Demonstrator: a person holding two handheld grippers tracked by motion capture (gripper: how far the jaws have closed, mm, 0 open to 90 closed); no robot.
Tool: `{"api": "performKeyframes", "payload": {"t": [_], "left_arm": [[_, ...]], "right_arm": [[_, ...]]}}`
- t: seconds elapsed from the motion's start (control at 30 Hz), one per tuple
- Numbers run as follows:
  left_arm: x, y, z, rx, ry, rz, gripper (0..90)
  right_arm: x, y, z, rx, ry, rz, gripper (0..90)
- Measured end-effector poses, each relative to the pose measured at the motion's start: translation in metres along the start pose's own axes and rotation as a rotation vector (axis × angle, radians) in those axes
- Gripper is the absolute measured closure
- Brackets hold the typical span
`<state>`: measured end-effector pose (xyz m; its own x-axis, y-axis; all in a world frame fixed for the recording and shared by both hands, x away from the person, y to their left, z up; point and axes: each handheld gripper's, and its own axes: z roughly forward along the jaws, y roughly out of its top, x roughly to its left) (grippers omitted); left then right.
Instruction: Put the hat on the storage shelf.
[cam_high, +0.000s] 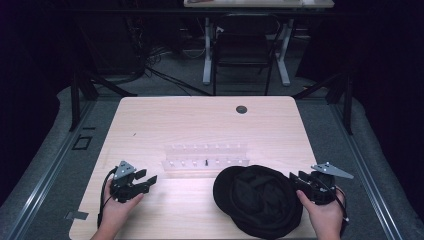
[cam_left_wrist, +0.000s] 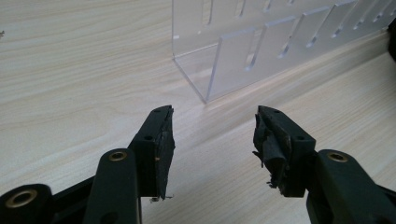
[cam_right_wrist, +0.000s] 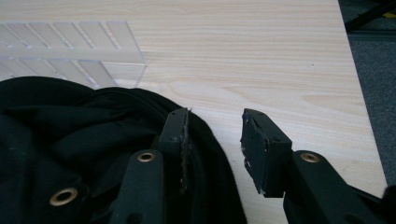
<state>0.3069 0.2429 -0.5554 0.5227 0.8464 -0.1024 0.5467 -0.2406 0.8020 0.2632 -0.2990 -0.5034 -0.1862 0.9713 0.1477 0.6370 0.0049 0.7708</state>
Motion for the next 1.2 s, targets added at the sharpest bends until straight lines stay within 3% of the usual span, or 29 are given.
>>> {"api": "performKeyframes", "payload": {"t": [0.1,0.17,0.4,0.57,0.83,0.9,0.93,0.97,1.0,1.07,1.1,1.2], "left_arm": [[-0.002,0.000,-0.001,0.003,-0.004,0.002,47.5],[-0.003,0.000,0.000,-0.001,-0.010,0.006,47.5],[-0.006,0.000,0.000,0.010,-0.013,0.021,47.4],[-0.006,0.000,0.001,0.009,-0.013,0.022,47.5],[-0.006,-0.001,0.001,0.008,-0.012,0.022,47.5],[-0.006,-0.001,0.001,0.010,-0.011,0.021,47.5],[-0.006,-0.001,0.001,0.009,-0.011,0.021,47.5],[-0.006,0.000,0.000,0.011,-0.011,0.022,47.5],[-0.005,0.000,0.000,0.009,-0.013,0.021,47.5],[-0.005,0.000,0.000,0.013,-0.010,0.019,47.4],[-0.005,0.000,0.000,0.013,-0.010,0.018,47.5],[-0.005,0.000,0.000,0.005,-0.012,0.018,47.5]], "right_arm": [[0.005,0.001,-0.005,0.004,0.007,-0.001,61.3],[0.008,-0.003,-0.011,0.038,-0.020,0.003,59.0],[0.000,-0.019,-0.016,0.068,-0.019,0.059,63.0],[-0.001,-0.022,-0.019,0.073,-0.022,0.065,64.0],[-0.004,-0.036,-0.022,0.100,-0.020,0.122,66.7],[-0.008,-0.038,-0.021,0.110,-0.040,0.144,66.9],[-0.012,-0.041,-0.019,0.117,-0.031,0.175,67.8],[-0.012,-0.041,-0.019,0.117,-0.031,0.175,67.8],[-0.016,-0.043,-0.018,0.133,-0.010,0.203,69.8],[-0.018,-0.044,-0.017,0.145,-0.006,0.204,73.1],[-0.020,-0.045,-0.013,0.155,0.022,0.221,79.8],[-0.021,-0.045,-0.009,0.164,0.025,0.221,83.6]]}}
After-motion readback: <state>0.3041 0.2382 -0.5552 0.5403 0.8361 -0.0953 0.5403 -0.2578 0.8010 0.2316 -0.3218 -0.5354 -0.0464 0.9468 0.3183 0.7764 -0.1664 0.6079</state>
